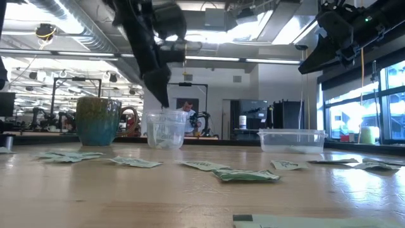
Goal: Pick and place items into bin
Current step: Put the white stevia packet into the left transparent bin
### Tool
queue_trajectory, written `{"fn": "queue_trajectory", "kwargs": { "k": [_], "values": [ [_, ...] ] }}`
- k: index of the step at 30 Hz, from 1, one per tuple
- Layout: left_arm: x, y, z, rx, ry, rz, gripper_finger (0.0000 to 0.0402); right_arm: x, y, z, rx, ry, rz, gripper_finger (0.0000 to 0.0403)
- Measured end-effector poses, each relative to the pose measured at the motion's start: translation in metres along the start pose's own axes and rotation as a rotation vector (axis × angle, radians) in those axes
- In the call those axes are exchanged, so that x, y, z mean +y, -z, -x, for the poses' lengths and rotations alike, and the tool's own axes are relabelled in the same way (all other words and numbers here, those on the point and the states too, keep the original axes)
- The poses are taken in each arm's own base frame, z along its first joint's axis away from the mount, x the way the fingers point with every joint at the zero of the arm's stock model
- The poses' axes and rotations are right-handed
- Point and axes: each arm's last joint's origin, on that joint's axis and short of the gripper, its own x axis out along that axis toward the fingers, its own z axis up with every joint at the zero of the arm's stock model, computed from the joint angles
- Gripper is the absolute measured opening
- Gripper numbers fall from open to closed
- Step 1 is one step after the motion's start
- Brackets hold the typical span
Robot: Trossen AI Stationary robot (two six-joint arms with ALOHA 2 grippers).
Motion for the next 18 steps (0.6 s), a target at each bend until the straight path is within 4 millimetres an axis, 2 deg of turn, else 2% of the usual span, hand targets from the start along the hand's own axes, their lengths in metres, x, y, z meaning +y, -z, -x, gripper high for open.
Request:
{"fn": "queue_trajectory", "kwargs": {
  "k": [6, 9, 12, 18],
  "values": [
    [-0.007, -0.011, 0.033, -0.006, 0.053, -0.061, 0.0116, 0.000, 0.000, 0.000, 0.004, 0.002, 0.004, 0.0067],
    [-0.015, -0.005, 0.046, 0.023, 0.150, -0.109, 0.0124, 0.000, 0.001, 0.000, 0.006, 0.002, 0.006, 0.0067],
    [-0.024, 0.006, 0.056, 0.099, 0.233, -0.086, 0.0134, 0.000, 0.001, 0.000, 0.006, 0.003, 0.005, 0.0067],
    [-0.048, 0.029, 0.066, 0.256, 0.234, 0.011, 0.0148, -0.001, 0.001, 0.000, 0.010, 0.005, 0.008, 0.0067]
  ]
}}
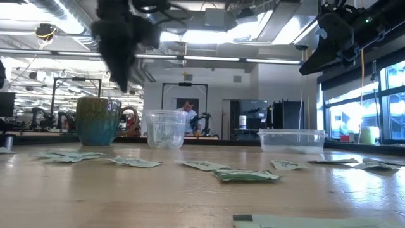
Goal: Pick and place items into bin
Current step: Put the white stevia packet into the left transparent bin
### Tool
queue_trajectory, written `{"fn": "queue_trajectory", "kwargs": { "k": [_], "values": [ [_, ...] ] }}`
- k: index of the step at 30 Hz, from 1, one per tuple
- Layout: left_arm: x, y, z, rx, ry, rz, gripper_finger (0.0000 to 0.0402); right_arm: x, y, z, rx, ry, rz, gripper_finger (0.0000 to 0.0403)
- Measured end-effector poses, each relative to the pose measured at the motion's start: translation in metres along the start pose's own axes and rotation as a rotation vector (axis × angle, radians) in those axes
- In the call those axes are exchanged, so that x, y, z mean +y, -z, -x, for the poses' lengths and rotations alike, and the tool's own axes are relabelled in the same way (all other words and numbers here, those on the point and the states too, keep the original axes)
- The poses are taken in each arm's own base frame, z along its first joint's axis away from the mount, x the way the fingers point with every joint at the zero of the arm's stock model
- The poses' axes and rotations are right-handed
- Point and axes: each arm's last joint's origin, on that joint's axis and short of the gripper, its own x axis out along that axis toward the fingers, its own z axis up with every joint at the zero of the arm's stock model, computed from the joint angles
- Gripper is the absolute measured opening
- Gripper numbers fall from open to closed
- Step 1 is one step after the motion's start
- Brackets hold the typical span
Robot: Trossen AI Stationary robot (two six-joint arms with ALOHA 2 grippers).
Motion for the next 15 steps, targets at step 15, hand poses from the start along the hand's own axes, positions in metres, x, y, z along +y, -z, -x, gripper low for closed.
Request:
{"fn": "queue_trajectory", "kwargs": {
  "k": [15],
  "values": [
    [-0.056, 0.079, -0.026, 0.284, -0.130, 0.352, 0.0151, 0.000, 0.000, 0.000, 0.000, -0.001, -0.002, 0.0067]
  ]
}}
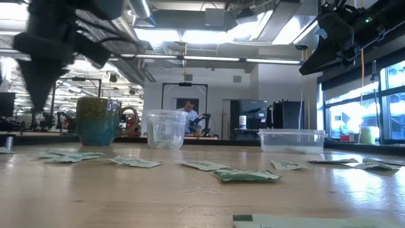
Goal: Pick and place items into bin
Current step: Put the white stevia packet into the left transparent bin
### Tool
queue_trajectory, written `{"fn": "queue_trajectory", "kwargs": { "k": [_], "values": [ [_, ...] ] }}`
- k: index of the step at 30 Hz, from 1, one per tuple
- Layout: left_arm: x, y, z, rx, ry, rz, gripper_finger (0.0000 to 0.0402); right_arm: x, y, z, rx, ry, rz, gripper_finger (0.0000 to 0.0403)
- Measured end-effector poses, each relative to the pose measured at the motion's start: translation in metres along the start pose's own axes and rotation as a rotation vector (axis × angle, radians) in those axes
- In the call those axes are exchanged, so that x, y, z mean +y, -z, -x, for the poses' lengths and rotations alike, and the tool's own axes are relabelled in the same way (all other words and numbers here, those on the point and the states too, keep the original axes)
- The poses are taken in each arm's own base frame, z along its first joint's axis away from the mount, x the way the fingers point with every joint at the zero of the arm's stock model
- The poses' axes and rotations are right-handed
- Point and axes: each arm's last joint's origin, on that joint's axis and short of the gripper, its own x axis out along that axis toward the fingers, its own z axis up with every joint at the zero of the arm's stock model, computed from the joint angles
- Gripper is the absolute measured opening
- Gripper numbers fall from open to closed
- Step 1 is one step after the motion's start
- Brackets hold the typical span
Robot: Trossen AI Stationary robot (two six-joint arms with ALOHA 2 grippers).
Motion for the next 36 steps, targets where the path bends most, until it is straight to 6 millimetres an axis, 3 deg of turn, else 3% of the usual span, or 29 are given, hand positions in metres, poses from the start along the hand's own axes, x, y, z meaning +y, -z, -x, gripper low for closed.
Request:
{"fn": "queue_trajectory", "kwargs": {
  "k": [10, 18, 36],
  "values": [
    [0.000, 0.036, -0.033, 0.150, -0.053, 0.226, 0.0150, 0.000, 0.000, 0.000, 0.000, 0.000, 0.000, 0.0067],
    [-0.005, 0.037, -0.057, 0.148, 0.072, 0.251, 0.0146, 0.000, 0.000, 0.000, -0.001, 0.000, -0.001, 0.0067],
    [-0.002, 0.039, -0.070, 0.153, 0.094, 0.268, 0.0143, 0.000, 0.000, 0.000, -0.001, 0.000, -0.001, 0.0067]
  ]
}}
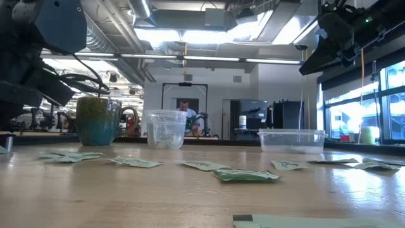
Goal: Pick and place items into bin
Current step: Put the white stevia packet into the left transparent bin
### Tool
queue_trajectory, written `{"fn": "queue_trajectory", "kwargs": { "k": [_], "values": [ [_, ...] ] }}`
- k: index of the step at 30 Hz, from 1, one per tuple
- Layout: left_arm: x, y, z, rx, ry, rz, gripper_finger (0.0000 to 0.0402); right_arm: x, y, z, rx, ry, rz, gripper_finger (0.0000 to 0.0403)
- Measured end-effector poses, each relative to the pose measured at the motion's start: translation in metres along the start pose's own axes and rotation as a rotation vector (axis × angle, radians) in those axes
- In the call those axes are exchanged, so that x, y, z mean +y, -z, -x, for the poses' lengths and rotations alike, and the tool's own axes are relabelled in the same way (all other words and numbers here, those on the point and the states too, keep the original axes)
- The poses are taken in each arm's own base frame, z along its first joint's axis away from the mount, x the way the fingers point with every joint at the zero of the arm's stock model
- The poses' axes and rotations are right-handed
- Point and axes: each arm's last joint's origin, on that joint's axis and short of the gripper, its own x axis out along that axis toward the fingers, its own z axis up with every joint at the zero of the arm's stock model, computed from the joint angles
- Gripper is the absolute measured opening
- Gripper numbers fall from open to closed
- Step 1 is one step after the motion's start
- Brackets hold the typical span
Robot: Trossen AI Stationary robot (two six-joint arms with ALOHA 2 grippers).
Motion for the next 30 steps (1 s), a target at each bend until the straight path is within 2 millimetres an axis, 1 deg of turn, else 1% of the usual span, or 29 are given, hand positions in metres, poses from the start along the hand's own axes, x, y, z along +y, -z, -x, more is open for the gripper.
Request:
{"fn": "queue_trajectory", "kwargs": {
  "k": [4, 7, 20, 26, 30],
  "values": [
    [-0.0001, 0.0001, -0.0003, 0.006, 0.002, 0.000, 0.0142, -0.0001, 0.0000, 0.0000, 0.000, 0.000, 0.001, 0.0067],
    [-0.0004, 0.0001, -0.0003, 0.007, 0.005, -0.001, 0.0133, 0.0000, 0.0000, 0.0000, 0.000, 0.000, 0.002, 0.0067],
    [-0.0017, 0.0000, -0.0005, 0.007, 0.017, -0.030, 0.0058, 0.0000, 0.0000, 0.0000, 0.000, 0.000, 0.003, 0.0067],
    [-0.0014, -0.0008, -0.0003, 0.006, 0.013, -0.130, 0.0044, 0.0000, 0.0000, 0.0000, 0.000, 0.000, 0.003, 0.0067],
    [-0.0026, -0.0035, 0.0054, 0.009, -0.001, -0.203, 0.0042, -0.0001, 0.0000, 0.0000, 0.000, 0.000, 0.003, 0.0067]
  ]
}}
